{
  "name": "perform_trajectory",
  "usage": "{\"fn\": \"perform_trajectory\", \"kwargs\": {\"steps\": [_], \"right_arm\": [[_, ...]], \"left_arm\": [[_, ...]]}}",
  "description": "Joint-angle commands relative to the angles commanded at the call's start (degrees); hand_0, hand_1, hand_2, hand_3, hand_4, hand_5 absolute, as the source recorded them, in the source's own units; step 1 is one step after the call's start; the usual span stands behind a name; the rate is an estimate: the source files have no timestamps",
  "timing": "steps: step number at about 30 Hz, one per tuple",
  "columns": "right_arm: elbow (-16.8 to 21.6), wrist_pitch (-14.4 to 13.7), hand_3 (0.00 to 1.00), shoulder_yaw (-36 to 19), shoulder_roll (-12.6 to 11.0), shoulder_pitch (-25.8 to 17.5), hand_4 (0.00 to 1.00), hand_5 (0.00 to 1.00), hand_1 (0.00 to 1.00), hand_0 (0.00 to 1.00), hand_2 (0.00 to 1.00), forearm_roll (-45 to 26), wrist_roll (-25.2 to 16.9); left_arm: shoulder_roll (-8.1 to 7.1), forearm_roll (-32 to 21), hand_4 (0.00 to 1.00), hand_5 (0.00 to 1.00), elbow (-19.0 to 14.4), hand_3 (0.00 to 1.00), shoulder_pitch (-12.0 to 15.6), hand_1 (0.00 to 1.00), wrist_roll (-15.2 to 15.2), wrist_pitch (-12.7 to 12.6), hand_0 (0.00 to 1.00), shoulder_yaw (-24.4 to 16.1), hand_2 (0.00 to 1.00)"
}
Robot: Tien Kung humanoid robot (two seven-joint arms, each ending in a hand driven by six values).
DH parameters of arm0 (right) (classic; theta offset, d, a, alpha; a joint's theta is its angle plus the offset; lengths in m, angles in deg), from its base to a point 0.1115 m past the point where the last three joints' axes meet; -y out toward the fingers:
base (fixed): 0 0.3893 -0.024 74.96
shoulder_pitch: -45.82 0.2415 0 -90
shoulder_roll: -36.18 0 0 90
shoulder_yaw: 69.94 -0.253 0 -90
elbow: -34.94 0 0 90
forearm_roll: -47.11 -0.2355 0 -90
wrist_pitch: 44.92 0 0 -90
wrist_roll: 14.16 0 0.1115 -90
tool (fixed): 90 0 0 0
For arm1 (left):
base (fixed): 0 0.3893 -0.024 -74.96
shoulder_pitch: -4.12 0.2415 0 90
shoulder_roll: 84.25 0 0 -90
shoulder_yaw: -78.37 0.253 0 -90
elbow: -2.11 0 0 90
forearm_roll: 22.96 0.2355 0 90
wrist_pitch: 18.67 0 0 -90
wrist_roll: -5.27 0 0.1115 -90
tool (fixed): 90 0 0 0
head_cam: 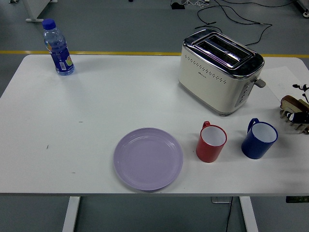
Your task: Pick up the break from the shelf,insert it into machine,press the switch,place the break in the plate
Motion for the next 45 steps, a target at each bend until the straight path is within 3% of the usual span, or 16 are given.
{"fn": "perform_trajectory", "kwargs": {"steps": [4,5,11,12,17,18,23,24,29,30,35,36,37,41,42,45], "right_arm": [[-2.1,-1.0,0.866,1.6,0.9,1.6,0.777,0.066,0.777,0.859,0.830,2.9,1.8],[-2.5,-1.1,0.811,1.9,1.0,1.9,0.770,0.069,0.704,0.763,0.718,3.2,2.2],[-3.9,-2.0,0.811,3.2,1.5,3.6,0.770,0.069,0.704,0.763,0.718,4.5,4.3],[-4.3,-2.1,0.751,3.5,1.6,3.9,0.755,0.063,0.641,0.660,0.650,4.8,4.6],[-5.4,-1.7,0.751,4.3,1.9,4.8,0.755,0.063,0.641,0.660,0.650,6.7,6.2],[-5.7,-1.7,0.702,4.5,1.8,5.1,0.736,0.076,0.586,0.570,0.601,7.3,6.6],[-6.0,-1.8,0.702,5.1,1.8,5.7,0.736,0.076,0.586,0.570,0.601,9.0,7.7],[-6.0,-1.9,0.622,5.2,1.7,5.8,0.705,0.065,0.510,0.470,0.534,9.2,7.9],[-5.8,-1.6,0.622,5.8,1.4,6.0,0.705,0.065,0.510,0.470,0.534,11.0,9.0],[-5.7,-1.7,0.579,5.9,1.4,6.0,0.683,0.054,0.462,0.411,0.497,11.3,9.1],[-5.9,-1.0,0.579,6.3,1.2,6.1,0.683,0.054,0.462,0.411,0.497,11.5,9.7],[-6.0,-0.8,0.554,6.3,1.2,6.0,0.674,0.045,0.417,0.349,0.468,11.3,9.8],[-6.0,-0.7,0.554,6.4,1.2,6.0,0.674,0.045,0.417,0.349,0.468,11.3,9.8],[-6.1,-0.9,0.554,6.8,1.2,5.9,0.674,0.045,0.417,0.349,0.468,11.1,9.7],[-6.1,-1.1,0.532,6.9,1.2,6.0,0.631,0.027,0.365,0.288,0.448,11.0,9.5],[-6.2,-2.1,0.532,7.2,1.0,6.1,0.631,0.027,0.365,0.288,0.448,10.6,9.4]], "left_arm": [[0.01,-0.3,0.320,0.968,0.0,0.604,-0.1,0.565,0.0,-0.1,0.650,0.1,0.590],[0.01,-0.3,0.320,0.967,0.0,0.605,-0.1,0.566,0.0,-0.1,0.650,0.1,0.589],[0.01,-0.3,0.320,0.967,0.0,0.605,-0.1,0.566,0.0,-0.1,0.650,0.0,0.589],[0.02,-0.3,0.320,0.967,0.0,0.604,-0.1,0.566,0.0,-0.1,0.650,0.0,0.589],[0.07,-0.3,0.320,0.967,0.0,0.604,-0.2,0.566,-0.1,-0.1,0.650,0.0,0.589],[0.07,-0.3,0.320,0.967,0.0,0.604,-0.2,0.567,-0.1,-0.1,0.650,0.0,0.589],[0.06,-0.4,0.320,0.967,0.0,0.604,-0.2,0.567,0.0,-0.1,0.650,0.1,0.589],[0.06,-0.5,0.320,0.968,0.0,0.604,-0.2,0.566,0.0,-0.1,0.651,0.1,0.589],[0.04,-0.5,0.320,0.968,0.0,0.604,-0.3,0.566,0.0,-0.2,0.651,0.2,0.589],[0.04,-0.5,0.321,0.968,0.0,0.603,-0.3,0.566,0.0,-0.2,0.651,0.1,0.589],[0.05,-0.2,0.321,0.968,0.0,0.603,-0.2,0.566,-0.1,-0.1,0.651,0.0,0.589],[0.05,-0.2,0.320,0.967,0.0,0.603,-0.2,0.566,-0.1,-0.1,0.651,0.0,0.589],[0.05,-0.2,0.320,0.967,0.0,0.603,-0.2,0.566,-0.1,-0.1,0.651,0.1,0.589],[0.09,0.1,0.320,0.967,0.0,0.603,0.0,0.566,-0.2,-0.1,0.651,-0.2,0.589],[0.07,0.1,0.320,0.966,0.0,0.603,0.0,0.569,-0.2,-0.1,0.651,-0.2,0.589],[0.07,0.4,0.320,0.966,0.0,0.603,0.0,0.569,-0.2,0.0,0.651,-0.3,0.589]]}}
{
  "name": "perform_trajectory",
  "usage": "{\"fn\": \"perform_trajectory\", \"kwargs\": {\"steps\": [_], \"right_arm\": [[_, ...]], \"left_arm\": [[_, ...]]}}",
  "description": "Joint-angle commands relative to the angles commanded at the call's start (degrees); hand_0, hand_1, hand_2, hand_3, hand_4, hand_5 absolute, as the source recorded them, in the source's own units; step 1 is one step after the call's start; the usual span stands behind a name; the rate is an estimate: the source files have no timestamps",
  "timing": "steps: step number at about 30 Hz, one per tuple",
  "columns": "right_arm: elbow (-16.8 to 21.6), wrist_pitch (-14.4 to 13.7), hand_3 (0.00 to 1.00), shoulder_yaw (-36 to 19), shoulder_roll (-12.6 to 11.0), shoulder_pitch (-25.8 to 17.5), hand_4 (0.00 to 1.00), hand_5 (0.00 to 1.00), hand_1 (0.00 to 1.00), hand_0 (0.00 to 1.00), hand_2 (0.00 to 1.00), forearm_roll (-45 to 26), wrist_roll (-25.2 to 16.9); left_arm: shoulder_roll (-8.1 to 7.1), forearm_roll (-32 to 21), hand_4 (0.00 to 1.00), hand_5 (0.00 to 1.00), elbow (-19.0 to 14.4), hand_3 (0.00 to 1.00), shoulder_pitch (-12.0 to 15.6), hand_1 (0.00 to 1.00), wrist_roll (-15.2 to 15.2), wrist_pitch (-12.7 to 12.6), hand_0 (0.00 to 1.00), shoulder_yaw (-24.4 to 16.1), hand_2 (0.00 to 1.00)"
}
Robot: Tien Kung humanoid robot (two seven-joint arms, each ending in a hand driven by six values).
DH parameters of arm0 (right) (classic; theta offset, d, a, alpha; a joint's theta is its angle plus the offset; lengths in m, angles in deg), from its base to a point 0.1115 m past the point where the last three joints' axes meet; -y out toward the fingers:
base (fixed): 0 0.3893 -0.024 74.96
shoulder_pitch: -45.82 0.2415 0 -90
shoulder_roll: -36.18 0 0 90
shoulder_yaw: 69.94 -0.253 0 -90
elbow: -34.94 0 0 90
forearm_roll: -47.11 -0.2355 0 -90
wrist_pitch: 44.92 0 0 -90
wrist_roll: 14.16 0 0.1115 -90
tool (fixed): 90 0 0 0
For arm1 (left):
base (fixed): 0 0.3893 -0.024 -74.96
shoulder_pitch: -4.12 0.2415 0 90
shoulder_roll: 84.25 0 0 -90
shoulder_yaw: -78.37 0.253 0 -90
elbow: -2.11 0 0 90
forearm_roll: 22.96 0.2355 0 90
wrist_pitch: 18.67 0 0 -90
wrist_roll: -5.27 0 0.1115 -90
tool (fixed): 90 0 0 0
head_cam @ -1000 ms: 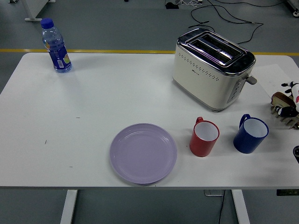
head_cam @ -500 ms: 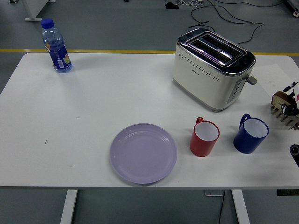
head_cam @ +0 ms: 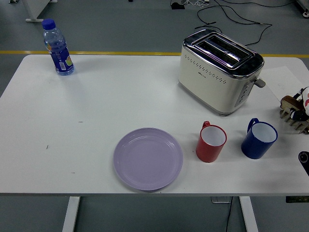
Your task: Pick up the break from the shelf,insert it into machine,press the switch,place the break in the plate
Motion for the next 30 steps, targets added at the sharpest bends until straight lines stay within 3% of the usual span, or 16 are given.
{"fn": "perform_trajectory", "kwargs": {"steps": [2,3,14,15,24,30], "right_arm": [[0.0,-0.7,0.532,0.0,-0.1,0.0,0.631,0.027,0.365,0.288,0.448,-0.2,-0.2],[0.0,-1.4,0.522,0.0,-0.2,0.0,0.488,0.002,0.360,0.263,0.435,-0.4,-0.4],[0.5,-5.5,0.512,0.1,-1.4,0.1,0.446,0.002,0.351,0.292,0.420,-2.4,-1.6],[1.0,-5.7,0.507,0.0,-1.7,0.1,0.408,0.002,0.346,0.314,0.415,-2.6,-1.6],[5.8,-5.9,0.506,-1.6,-4.4,0.8,0.396,0.002,0.346,0.317,0.414,-3.6,-1.4],[11.8,-6.2,0.505,-3.3,-7.4,4.6,0.368,0.002,0.341,0.311,0.411,-5.4,-1.3]], "left_arm": [[0.00,0.0,0.320,0.966,0.0,0.603,0.0,0.569,0.0,0.0,0.651,0.0,0.589],[-0.02,0.0,0.321,0.966,0.0,0.604,0.1,0.568,0.0,0.0,0.651,0.0,0.591],[-0.07,0.5,0.321,0.965,0.0,0.603,0.4,0.567,0.0,0.1,0.651,-0.3,0.590],[-0.08,0.4,0.320,0.962,0.0,0.604,0.4,0.567,0.0,0.1,0.651,-0.2,0.590],[-0.23,-0.4,0.321,0.964,0.0,0.603,0.1,0.567,0.1,0.0,0.651,0.2,0.590],[-0.34,-0.7,0.321,0.964,0.0,0.604,-0.2,0.568,0.1,-0.1,0.651,0.3,0.589]]}}
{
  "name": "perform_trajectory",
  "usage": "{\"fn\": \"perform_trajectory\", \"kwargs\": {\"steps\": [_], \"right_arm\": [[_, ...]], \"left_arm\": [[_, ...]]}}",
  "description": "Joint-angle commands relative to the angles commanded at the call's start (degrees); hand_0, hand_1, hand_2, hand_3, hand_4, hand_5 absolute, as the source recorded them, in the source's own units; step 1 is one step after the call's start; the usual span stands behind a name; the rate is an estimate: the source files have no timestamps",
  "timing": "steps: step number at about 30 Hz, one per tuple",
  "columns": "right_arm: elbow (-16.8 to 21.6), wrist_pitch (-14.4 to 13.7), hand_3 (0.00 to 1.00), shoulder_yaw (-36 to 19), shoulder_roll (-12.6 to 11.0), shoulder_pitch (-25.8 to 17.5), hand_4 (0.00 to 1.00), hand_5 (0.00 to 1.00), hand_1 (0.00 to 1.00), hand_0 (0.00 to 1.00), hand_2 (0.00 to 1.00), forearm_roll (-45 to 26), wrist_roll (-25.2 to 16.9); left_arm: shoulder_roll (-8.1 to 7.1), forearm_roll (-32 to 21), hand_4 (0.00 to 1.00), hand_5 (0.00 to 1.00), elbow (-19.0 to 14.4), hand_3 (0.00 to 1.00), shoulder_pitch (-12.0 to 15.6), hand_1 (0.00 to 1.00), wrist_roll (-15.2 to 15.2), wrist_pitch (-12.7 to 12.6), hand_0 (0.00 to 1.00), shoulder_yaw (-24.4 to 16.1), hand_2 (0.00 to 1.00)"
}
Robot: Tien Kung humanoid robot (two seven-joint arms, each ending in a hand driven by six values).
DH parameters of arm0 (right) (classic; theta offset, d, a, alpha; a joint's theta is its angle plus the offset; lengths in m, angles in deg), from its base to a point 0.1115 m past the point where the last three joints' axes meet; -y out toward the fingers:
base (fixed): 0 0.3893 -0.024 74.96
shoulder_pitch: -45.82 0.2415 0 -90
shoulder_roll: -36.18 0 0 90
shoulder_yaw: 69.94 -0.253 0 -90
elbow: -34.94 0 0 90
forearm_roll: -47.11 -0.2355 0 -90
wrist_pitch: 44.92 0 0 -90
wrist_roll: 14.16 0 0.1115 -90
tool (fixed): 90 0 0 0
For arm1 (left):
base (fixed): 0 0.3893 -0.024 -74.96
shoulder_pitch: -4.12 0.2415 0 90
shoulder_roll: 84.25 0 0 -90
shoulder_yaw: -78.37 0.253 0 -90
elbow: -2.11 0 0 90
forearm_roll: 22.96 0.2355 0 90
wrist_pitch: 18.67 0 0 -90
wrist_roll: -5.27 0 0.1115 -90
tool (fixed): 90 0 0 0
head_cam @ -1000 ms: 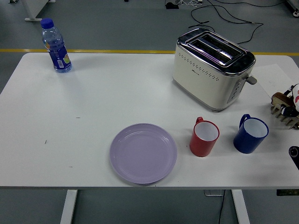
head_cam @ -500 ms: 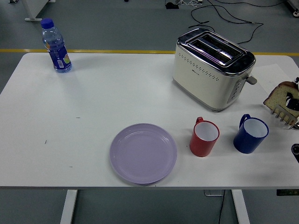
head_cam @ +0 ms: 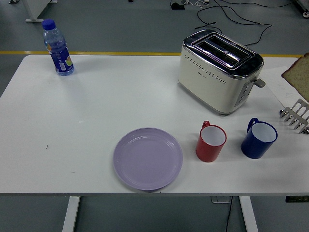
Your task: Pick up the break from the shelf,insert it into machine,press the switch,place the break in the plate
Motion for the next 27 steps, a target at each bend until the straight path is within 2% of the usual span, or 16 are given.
{"fn": "perform_trajectory", "kwargs": {"steps": [3,5,7,9,13,27], "right_arm": [[2.0,-0.5,0.503,-0.4,-0.8,2.5,0.369,0.002,0.339,0.308,0.407,-0.4,-0.2],[2.3,-0.7,0.503,-0.4,-0.9,3.1,0.369,0.002,0.339,0.308,0.407,-0.4,-0.2],[3.1,-1.4,0.503,-0.1,-1.0,6.1,0.369,0.002,0.339,0.308,0.407,-0.8,-0.5],[3.1,-1.4,0.500,0.3,-0.8,7.3,0.374,0.002,0.333,0.293,0.402,-1.2,-0.5],[2.9,-1.0,0.500,2.0,1.2,11.9,0.374,0.002,0.333,0.293,0.402,-3.0,-0.2],[0.1,-1.4,0.498,7.8,6.5,19.4,0.369,0.002,0.327,0.288,0.400,-6.5,-0.6]], "left_arm": [[-0.02,-0.1,0.321,0.963,0.0,0.604,-0.1,0.568,0.0,0.0,0.650,0.1,0.589],[-0.03,-0.1,0.321,0.963,0.0,0.604,-0.1,0.568,0.0,0.0,0.650,0.1,0.589],[-0.05,-0.4,0.321,0.963,0.0,0.604,-0.1,0.568,0.0,-0.1,0.650,0.2,0.589],[-0.06,-0.5,0.321,0.961,0.0,0.604,-0.1,0.567,0.0,-0.1,0.650,0.3,0.589],[-0.05,-0.7,0.321,0.961,0.0,0.604,-0.2,0.567,0.0,-0.1,0.650,0.5,0.589],[-0.07,-1.5,0.322,0.960,0.0,0.603,-0.4,0.568,0.0,-0.2,0.651,1.0,0.590]]}}
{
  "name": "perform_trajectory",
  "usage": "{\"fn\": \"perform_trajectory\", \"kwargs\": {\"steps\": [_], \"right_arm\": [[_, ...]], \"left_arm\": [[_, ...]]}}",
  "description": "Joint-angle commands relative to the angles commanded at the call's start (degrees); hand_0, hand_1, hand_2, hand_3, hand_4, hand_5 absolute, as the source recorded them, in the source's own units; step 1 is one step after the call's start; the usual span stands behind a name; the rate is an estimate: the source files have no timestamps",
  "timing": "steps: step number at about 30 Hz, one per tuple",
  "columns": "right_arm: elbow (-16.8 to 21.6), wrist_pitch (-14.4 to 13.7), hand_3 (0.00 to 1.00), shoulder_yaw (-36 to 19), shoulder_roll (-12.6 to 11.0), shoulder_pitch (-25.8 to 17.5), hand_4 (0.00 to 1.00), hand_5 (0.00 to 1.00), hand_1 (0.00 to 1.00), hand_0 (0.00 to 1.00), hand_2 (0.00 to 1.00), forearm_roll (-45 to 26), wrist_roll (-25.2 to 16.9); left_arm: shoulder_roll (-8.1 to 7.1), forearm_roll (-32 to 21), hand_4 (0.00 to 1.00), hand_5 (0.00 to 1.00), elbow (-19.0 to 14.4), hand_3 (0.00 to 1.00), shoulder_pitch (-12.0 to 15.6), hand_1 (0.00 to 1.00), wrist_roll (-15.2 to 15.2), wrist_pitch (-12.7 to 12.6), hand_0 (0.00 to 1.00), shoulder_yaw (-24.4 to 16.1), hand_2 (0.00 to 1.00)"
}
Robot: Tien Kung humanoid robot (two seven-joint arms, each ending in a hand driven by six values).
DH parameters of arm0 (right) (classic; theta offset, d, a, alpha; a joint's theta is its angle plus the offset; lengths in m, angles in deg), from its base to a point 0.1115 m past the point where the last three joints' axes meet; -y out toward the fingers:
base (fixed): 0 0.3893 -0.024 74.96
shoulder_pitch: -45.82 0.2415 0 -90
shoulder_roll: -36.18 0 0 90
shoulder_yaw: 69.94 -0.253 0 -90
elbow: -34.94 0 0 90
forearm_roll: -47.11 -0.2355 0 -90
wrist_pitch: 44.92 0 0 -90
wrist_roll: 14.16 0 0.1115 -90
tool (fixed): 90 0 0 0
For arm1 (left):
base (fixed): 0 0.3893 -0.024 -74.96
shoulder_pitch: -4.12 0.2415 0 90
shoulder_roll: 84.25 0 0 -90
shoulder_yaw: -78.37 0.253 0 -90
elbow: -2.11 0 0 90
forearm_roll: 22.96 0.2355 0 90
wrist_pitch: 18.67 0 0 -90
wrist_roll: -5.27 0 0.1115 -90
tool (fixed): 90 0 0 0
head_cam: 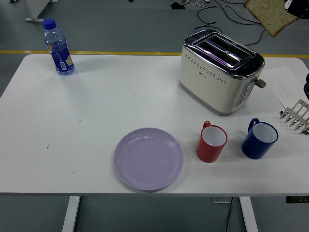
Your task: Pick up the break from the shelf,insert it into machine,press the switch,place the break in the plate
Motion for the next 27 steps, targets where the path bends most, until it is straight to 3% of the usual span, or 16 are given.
{"fn": "perform_trajectory", "kwargs": {"steps": [16,27], "right_arm": [[-10.0,-0.4,0.500,8.8,7.5,5.5,0.371,0.002,0.322,0.285,0.394,0.1,-0.4],[-15.3,-1.0,0.500,10.6,9.2,5.7,0.366,0.002,0.320,0.284,0.393,0.6,-0.8]], "left_arm": [[0.01,-0.1,0.321,0.959,0.0,0.603,0.1,0.568,-0.1,0.0,0.651,0.4,0.589],[0.03,0.2,0.322,0.961,0.0,0.605,0.0,0.568,-0.1,0.0,0.652,0.3,0.590]]}}
